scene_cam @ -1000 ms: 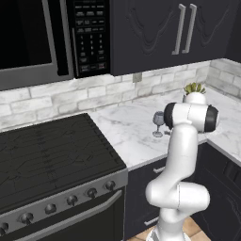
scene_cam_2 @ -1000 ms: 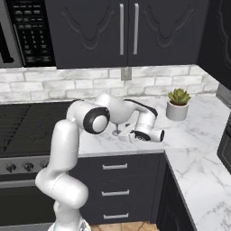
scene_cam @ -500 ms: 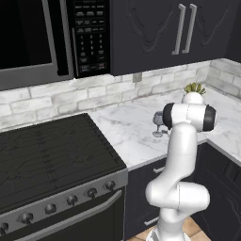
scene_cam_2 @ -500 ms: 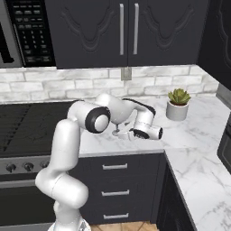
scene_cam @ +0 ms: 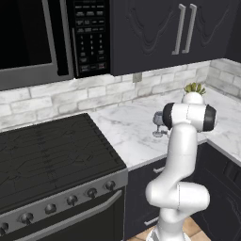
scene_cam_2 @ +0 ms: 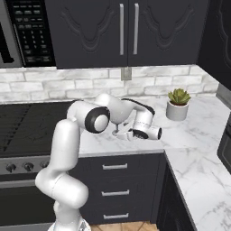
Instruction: Retrieve the wine glasses from the counter and place one next to each plate.
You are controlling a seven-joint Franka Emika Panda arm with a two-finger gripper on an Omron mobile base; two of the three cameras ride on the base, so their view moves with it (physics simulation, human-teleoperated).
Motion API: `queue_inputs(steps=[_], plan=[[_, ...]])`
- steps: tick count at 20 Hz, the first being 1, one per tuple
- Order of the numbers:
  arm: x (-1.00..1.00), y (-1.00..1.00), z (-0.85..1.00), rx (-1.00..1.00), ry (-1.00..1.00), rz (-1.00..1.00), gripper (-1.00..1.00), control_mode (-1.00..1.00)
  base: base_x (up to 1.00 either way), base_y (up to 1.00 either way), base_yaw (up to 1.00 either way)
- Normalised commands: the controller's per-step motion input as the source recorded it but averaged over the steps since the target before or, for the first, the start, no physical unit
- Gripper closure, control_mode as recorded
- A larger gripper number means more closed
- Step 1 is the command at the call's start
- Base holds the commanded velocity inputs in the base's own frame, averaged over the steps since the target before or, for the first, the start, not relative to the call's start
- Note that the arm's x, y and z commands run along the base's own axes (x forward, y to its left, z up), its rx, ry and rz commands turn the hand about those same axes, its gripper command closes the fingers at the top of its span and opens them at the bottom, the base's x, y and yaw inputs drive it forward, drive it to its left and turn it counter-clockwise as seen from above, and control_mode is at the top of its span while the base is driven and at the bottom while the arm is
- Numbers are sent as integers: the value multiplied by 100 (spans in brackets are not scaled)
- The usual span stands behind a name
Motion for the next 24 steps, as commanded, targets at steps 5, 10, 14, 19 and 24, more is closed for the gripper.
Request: queue_inputs(steps=[5,10,14,19,24], plan=[[-4,12,0,0,0,1,-100,-100,0,0,0],[3,12,0,0,12,0,-100,-100,0,0,0],[0,1,0,0,10,0,-100,-100,0,0,0],[0,4,0,0,11,0,-100,-100,0,0,0],[6,0,-7,0,4,0,-100,-100,0,0,0]])
